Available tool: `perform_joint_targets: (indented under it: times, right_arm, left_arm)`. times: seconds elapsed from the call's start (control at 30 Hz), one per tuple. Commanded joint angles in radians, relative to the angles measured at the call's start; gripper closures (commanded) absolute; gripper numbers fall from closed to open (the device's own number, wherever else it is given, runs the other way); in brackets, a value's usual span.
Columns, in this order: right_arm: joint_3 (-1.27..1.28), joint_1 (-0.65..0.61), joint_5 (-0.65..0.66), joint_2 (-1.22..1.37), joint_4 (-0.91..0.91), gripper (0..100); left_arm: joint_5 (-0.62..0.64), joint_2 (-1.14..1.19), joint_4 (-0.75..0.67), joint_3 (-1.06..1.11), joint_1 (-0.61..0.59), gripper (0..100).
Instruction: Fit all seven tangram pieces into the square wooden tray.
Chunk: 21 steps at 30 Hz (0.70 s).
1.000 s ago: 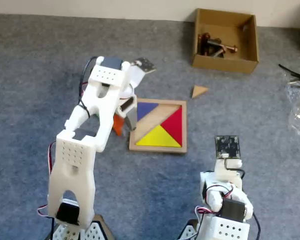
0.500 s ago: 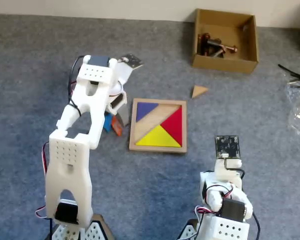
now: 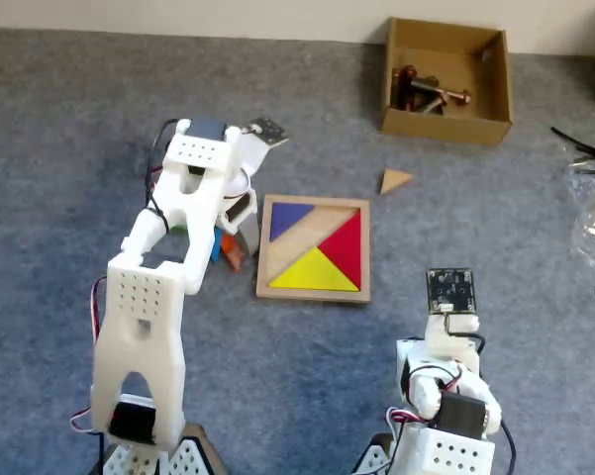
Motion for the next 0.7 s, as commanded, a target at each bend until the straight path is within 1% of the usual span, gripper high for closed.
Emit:
perform_joint_targets:
  times: [0.0, 0.2, 0.37, 0.47, 0.57, 0.67]
  right_arm:
    - [0.110, -0.004, -0.005, -0.008, -0.027, 99.3]
    - [0.110, -0.004, -0.005, -0.008, -0.027, 99.3]
    - [0.110, -0.004, -0.005, -0.008, -0.027, 99.3]
    - [0.110, -0.004, -0.005, -0.008, -0.027, 99.3]
    - [0.110, -0.004, -0.005, -0.008, -0.027, 99.3]
    - [0.110, -0.004, -0.005, -0.008, -0.027, 99.3]
  left_arm:
    - [-0.008, 0.004, -0.005, 0.002, 0.038, 73]
    - [-0.008, 0.002, -0.002, 0.002, 0.036, 73]
    - [-0.008, 0.002, 0.000, -0.033, 0.041, 84]
    - [-0.006, 0.004, 0.054, -0.094, 0.041, 90]
    - [-0.006, 0.008, 0.115, -0.142, 0.041, 92]
    - [-0.006, 0.008, 0.133, -0.142, 0.041, 92]
